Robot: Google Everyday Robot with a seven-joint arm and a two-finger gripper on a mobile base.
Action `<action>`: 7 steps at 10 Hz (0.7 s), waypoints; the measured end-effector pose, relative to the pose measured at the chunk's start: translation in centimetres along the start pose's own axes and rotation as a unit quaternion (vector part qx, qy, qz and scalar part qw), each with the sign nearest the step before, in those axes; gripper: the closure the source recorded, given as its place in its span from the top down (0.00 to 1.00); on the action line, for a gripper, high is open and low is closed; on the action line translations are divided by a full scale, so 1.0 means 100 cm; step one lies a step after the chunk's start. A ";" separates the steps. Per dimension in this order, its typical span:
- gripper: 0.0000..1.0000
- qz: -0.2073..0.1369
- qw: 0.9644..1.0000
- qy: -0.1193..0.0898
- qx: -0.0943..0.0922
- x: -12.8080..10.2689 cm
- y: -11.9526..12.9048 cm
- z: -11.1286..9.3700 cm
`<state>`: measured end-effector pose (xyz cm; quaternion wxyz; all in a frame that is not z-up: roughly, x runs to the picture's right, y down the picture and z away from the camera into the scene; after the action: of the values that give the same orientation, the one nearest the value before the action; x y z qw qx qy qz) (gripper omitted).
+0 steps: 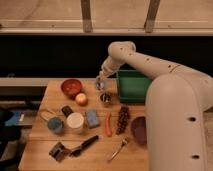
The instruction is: Place towel in metal cup
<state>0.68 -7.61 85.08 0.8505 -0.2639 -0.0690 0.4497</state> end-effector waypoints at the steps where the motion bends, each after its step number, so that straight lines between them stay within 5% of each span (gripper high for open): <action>1: 0.00 -0.004 1.000 0.002 0.007 0.002 0.004 -0.011; 4: 0.00 -0.011 1.000 0.008 0.026 0.015 0.023 -0.045; 7: 0.00 -0.001 0.999 0.026 0.029 0.040 0.050 -0.055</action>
<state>1.35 -4.23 77.39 0.8597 -0.2505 -0.0341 0.4438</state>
